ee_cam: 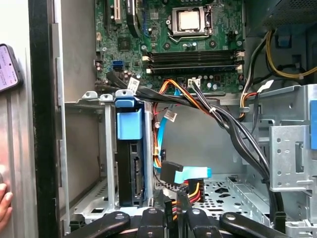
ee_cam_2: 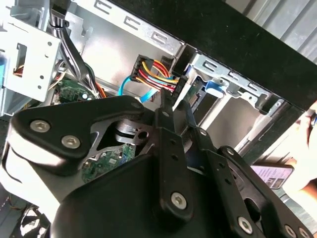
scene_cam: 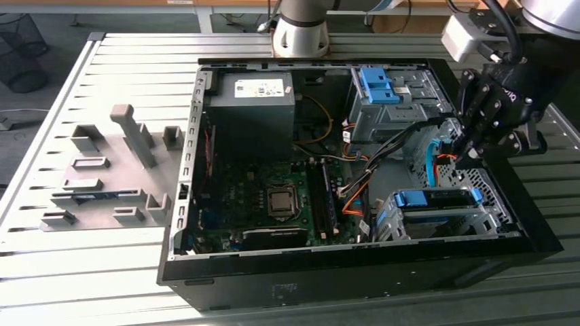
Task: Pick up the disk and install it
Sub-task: 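Insert the first disk wire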
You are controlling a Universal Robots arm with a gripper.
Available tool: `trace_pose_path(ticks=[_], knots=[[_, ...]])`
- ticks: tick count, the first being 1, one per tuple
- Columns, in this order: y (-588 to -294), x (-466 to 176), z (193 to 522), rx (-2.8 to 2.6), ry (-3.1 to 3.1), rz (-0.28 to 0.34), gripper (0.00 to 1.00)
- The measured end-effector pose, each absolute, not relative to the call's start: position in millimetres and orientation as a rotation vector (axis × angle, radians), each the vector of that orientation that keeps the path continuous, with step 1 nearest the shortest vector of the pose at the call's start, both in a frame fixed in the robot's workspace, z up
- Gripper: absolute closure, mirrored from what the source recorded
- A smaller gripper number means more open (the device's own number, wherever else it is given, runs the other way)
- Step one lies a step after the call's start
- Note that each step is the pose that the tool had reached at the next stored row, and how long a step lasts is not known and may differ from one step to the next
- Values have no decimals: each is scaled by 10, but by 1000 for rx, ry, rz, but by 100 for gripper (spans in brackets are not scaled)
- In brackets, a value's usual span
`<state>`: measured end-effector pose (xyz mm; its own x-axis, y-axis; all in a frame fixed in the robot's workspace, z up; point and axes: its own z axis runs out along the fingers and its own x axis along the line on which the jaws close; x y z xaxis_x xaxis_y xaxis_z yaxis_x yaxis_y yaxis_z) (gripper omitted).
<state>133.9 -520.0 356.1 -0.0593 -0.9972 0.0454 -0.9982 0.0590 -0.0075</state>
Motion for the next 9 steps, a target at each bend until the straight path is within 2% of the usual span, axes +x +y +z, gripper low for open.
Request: trace_pose_path(ticks=[9], knots=[[-5194, 1340, 3467, 2127, -2252, 77, 75]])
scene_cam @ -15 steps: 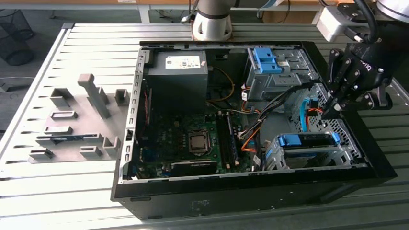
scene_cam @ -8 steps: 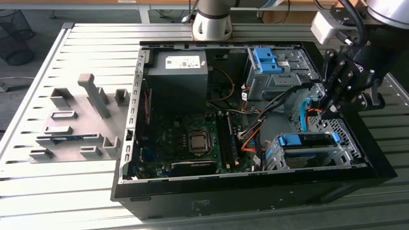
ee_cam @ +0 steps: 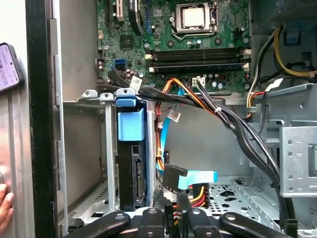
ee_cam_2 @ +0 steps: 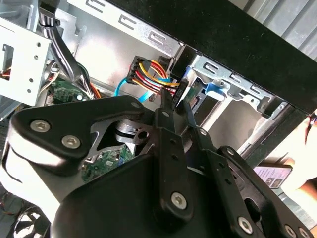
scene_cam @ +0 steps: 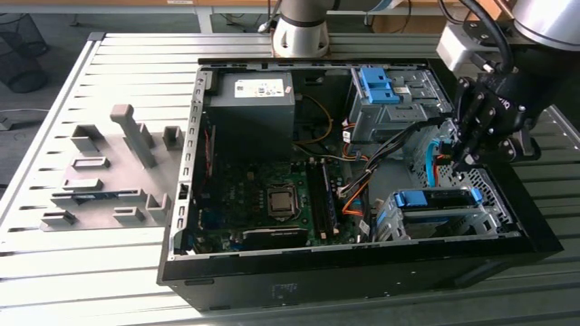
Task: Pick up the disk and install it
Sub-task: 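Insert the first disk wire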
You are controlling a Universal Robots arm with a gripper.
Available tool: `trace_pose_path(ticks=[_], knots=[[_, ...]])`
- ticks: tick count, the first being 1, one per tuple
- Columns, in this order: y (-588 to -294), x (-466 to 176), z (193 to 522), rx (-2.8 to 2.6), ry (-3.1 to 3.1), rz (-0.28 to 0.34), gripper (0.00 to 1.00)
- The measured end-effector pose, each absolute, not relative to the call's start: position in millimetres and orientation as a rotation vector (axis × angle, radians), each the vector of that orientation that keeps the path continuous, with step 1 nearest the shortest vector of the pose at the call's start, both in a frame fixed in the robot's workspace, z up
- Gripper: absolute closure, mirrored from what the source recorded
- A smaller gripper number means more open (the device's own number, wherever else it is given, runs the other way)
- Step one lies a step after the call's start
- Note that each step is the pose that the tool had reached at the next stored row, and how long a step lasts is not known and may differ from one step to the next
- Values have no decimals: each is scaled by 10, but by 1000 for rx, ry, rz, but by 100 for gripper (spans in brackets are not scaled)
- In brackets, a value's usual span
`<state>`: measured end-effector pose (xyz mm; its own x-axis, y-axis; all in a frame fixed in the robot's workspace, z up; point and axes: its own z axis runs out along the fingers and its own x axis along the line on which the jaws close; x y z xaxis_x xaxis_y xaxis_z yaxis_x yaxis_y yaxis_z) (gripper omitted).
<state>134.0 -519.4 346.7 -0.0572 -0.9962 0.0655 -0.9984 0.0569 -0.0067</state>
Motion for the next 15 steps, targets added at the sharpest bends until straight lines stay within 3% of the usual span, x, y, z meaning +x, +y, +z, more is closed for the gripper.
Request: trace_pose_path(ticks=[2, 3, 15], knots=[[-5194, 1340, 3465, 2127, -2251, 78, 76], [-5194, 1339, 3464, 2128, -2251, 78, 83], [-5260, 1197, 3461, 2149, -2270, 119, 84]])
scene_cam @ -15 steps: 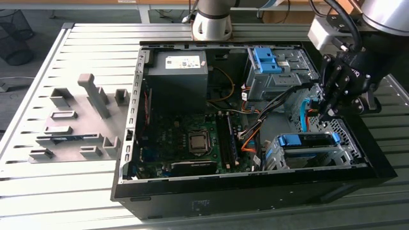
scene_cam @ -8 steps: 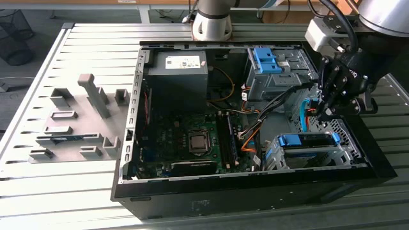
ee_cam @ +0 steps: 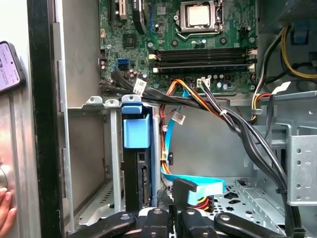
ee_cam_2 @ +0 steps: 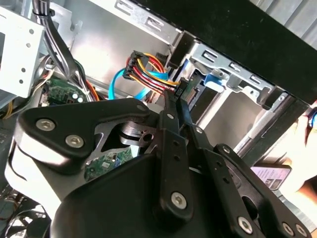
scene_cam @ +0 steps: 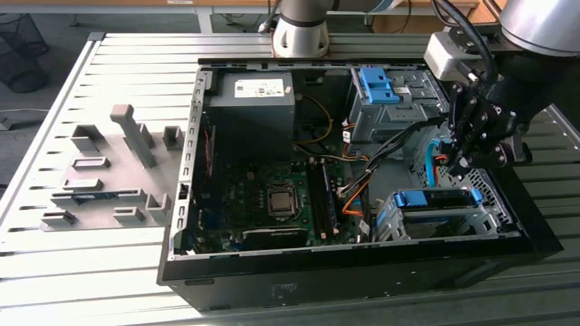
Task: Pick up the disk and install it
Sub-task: 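Insert the first disk wire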
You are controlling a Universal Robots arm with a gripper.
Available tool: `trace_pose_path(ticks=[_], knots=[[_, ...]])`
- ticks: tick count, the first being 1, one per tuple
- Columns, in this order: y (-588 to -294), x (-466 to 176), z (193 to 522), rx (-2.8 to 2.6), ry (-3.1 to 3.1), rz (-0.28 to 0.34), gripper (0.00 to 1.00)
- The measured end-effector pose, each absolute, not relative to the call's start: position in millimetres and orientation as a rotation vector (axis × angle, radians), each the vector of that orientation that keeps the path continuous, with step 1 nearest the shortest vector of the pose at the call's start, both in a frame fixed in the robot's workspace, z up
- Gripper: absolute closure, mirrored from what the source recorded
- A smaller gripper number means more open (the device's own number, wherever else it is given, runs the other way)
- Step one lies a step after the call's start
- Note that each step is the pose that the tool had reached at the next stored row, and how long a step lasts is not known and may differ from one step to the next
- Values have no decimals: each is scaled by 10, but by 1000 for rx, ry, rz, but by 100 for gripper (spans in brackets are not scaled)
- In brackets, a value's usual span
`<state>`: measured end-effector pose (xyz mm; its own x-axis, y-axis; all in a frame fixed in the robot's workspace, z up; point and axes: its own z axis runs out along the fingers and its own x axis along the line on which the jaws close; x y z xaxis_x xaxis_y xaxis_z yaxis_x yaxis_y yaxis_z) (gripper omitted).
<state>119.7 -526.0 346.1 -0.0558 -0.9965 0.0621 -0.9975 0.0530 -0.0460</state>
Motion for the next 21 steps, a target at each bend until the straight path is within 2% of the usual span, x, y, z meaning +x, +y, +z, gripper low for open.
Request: trace_pose_path(ticks=[21], knots=[[-5442, 1061, 3408, 2193, -2262, 143, 84]])
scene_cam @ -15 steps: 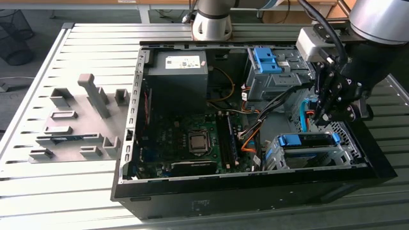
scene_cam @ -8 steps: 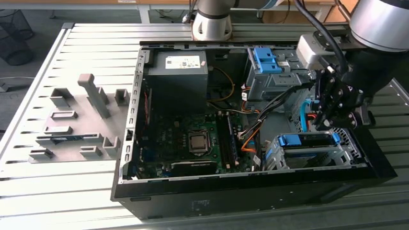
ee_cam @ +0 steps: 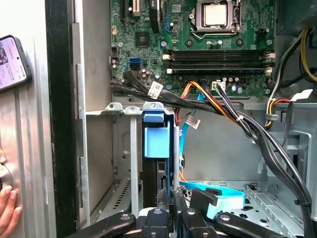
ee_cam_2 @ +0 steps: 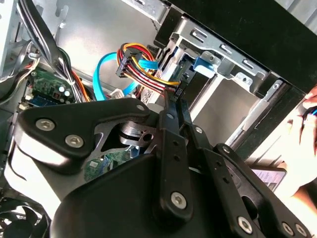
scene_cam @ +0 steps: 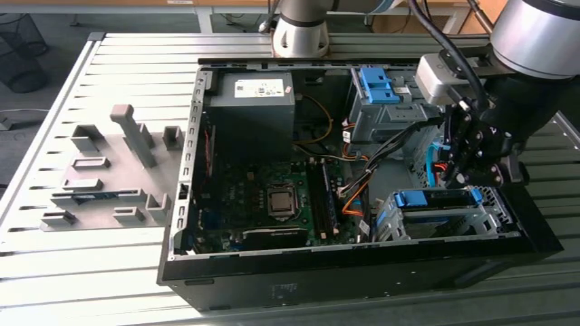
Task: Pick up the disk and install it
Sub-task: 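Insert the first disk wire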
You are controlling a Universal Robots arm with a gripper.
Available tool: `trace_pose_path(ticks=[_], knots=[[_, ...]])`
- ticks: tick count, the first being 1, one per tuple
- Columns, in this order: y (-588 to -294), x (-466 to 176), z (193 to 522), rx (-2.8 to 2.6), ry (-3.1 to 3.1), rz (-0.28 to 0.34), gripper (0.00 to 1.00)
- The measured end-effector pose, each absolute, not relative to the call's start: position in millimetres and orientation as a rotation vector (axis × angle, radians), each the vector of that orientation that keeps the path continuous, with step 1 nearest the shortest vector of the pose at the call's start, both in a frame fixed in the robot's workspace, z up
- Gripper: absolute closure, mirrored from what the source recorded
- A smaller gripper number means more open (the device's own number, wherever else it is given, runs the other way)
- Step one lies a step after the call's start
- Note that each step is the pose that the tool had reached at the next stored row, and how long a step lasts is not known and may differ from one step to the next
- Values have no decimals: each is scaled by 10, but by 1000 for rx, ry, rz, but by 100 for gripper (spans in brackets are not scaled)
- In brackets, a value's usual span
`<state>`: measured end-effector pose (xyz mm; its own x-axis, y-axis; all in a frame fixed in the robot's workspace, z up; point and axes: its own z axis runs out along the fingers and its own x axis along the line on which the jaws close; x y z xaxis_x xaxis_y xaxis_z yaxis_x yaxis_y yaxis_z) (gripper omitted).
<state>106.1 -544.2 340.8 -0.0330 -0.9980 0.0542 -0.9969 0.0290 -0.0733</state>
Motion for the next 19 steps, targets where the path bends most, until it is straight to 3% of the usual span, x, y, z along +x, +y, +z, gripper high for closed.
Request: trace_pose_path(ticks=[19], knots=[[-5473, 1060, 3335, -2166, 2255, -142, 84]])
